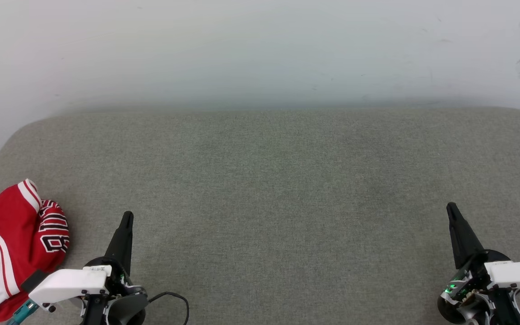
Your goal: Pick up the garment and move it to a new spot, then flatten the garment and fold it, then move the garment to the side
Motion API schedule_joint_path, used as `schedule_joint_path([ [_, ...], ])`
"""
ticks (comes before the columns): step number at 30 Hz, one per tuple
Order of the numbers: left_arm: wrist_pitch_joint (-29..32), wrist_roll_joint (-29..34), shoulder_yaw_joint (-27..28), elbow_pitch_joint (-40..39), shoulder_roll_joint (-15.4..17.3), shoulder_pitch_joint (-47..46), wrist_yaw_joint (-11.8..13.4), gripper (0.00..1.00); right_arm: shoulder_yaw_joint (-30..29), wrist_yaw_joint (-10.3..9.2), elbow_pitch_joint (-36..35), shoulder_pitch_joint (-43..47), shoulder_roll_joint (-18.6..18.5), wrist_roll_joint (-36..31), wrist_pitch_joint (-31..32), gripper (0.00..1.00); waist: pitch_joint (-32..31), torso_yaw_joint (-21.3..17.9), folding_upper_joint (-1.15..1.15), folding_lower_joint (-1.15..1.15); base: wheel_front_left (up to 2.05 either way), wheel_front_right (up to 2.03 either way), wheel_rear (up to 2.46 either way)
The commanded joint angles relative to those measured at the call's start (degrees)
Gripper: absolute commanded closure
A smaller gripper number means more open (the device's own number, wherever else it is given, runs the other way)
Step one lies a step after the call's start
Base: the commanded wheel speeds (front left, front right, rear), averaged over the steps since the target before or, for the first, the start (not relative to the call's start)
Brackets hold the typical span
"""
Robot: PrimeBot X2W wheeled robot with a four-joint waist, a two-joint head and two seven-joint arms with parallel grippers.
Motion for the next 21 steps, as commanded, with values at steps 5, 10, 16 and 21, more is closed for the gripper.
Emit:
schedule_joint_path([
  [5,0.02,0.19,0.01,-0.24,-0.09,0.51,-0.09,1.00,0.05,-0.03,-0.02,-0.74,-0.11,0.14,-0.02,1.00,0.00,0.00,0.00,0.00,0.00,0.00,0.00],
  [10,0.02,0.19,0.01,-0.24,-0.09,0.51,-0.09,1.00,0.05,-0.03,-0.02,-0.74,-0.11,0.14,-0.01,1.00,0.00,0.00,0.00,0.00,0.00,0.00,0.00],
  [16,0.02,0.19,0.01,-0.24,-0.09,0.51,-0.09,1.00,0.06,-0.03,-0.02,-0.74,-0.11,0.14,-0.02,1.00,0.00,0.00,0.00,0.00,0.00,0.00,0.00],
  [21,0.02,0.19,0.01,-0.24,-0.09,0.51,-0.09,1.00,0.05,-0.03,-0.02,-0.74,-0.11,0.14,-0.02,1.00,0.00,0.00,0.00,0.00,0.00,0.00,0.00],
])
